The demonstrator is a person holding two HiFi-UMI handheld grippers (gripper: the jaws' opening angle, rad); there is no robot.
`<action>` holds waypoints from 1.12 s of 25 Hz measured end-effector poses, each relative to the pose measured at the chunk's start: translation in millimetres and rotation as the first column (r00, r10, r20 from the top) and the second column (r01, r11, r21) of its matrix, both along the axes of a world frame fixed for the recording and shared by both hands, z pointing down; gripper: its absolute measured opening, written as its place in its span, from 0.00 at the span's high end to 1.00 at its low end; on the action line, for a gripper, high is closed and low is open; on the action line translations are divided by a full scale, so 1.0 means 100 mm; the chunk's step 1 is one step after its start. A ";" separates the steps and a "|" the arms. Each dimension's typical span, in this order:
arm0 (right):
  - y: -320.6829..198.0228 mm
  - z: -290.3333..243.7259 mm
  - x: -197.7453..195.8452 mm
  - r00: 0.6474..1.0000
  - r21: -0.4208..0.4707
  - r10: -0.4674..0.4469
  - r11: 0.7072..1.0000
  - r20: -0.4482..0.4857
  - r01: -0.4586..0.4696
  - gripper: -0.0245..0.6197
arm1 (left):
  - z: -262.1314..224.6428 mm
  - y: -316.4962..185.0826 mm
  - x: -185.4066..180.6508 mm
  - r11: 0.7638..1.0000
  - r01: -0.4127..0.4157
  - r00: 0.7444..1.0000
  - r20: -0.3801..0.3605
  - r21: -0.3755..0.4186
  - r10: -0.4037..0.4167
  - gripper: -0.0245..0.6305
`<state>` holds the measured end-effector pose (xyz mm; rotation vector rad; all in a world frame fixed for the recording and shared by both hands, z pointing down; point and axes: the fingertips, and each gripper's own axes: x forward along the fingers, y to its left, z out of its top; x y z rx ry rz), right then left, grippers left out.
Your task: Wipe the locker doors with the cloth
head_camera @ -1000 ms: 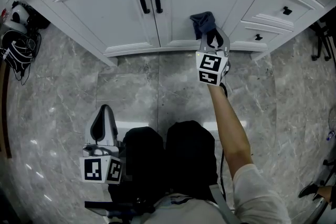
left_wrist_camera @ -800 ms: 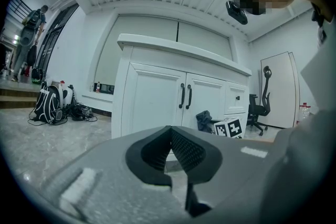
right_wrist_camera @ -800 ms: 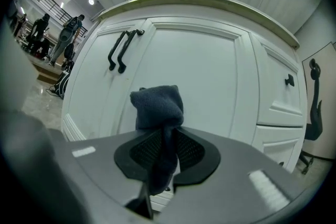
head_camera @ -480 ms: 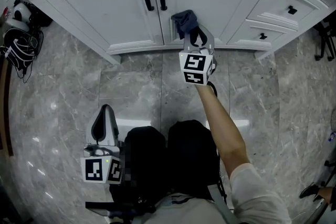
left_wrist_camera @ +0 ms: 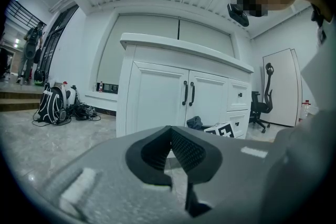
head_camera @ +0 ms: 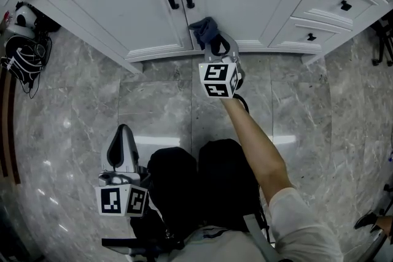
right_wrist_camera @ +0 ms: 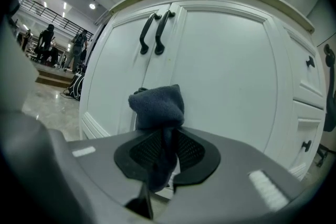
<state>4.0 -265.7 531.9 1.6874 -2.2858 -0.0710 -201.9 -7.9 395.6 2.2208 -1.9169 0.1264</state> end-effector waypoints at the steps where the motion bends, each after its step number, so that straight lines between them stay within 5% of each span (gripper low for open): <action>1: 0.00 0.07 -0.01 1.000 -0.014 -0.004 1.000 -0.006 0.004 0.85 | 0.01 0.00 0.00 1.000 0.000 1.000 0.001 -0.002 0.000 0.96; 9: 0.00 0.49 0.20 0.997 -0.077 -0.001 0.997 -0.083 -0.006 0.85 | 0.00 -0.01 0.00 1.000 0.006 1.000 0.015 -0.005 -0.006 0.96; 28: -0.04 0.74 1.69 0.972 -0.144 0.172 0.970 -0.160 -0.195 0.85 | -0.06 -0.04 0.30 0.999 -0.038 0.998 0.047 -0.006 0.038 0.96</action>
